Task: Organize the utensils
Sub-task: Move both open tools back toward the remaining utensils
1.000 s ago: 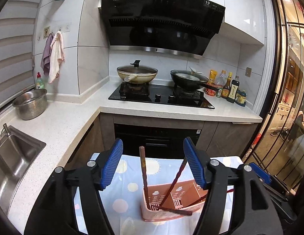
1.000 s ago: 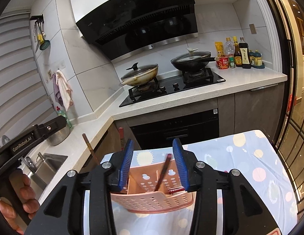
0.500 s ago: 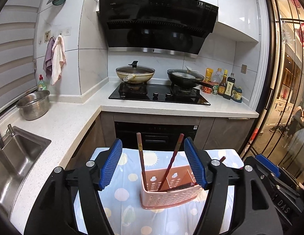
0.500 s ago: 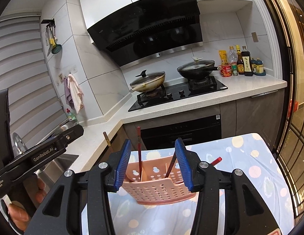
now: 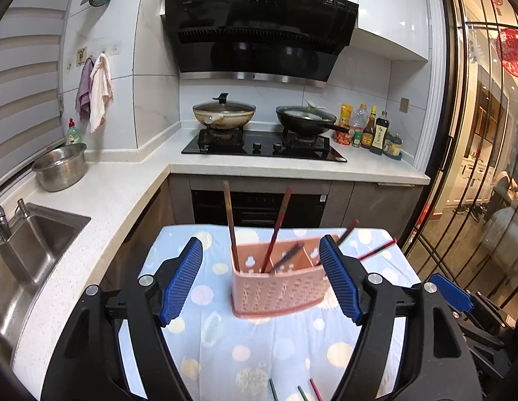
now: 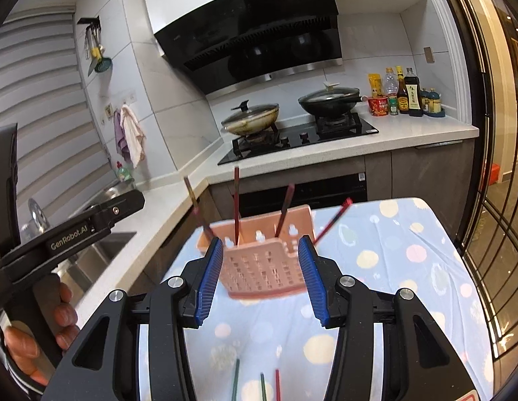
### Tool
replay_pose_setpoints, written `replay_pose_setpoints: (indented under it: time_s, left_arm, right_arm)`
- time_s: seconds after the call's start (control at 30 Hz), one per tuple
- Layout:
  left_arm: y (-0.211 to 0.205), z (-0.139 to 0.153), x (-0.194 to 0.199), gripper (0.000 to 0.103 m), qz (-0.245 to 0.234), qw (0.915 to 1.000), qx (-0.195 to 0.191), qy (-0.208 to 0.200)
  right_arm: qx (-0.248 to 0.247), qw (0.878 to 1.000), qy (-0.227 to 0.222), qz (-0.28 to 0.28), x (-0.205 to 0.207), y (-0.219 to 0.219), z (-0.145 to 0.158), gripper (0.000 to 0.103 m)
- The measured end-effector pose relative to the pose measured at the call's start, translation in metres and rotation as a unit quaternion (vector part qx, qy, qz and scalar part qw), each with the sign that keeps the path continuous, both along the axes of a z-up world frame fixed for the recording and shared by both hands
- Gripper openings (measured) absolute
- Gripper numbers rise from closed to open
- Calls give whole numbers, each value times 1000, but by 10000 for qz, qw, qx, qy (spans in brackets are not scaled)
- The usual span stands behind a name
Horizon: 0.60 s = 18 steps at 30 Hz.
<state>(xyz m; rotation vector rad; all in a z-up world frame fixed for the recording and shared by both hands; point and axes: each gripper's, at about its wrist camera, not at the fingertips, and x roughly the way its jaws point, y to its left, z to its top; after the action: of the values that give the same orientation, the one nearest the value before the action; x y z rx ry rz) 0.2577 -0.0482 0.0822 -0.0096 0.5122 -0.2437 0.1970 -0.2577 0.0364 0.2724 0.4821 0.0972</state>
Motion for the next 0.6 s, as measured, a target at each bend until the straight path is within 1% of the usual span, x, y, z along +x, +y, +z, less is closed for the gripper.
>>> replay_pose_setpoints:
  time_s: [0.13, 0.27, 0.47, 0.6]
  left_arm:
    - [5, -27, -24, 74, -29, 9997, 57, 241]
    - [11, -65, -46, 74, -64, 9978, 93, 657]
    - [18, -126, -85, 74, -88, 9910, 322, 1293]
    - [22, -160, -108, 74, -173, 9845, 453, 1685]
  right_arm:
    - [-224, 9993, 298, 25, -32, 4, -25, 46]
    - [-282, 9964, 791, 115, -62, 9, -62, 46]
    - [-256, 9868, 1589, 177, -100, 13, -119, 46]
    - [-437, 9785, 2001, 224, -122, 17, -149, 46]
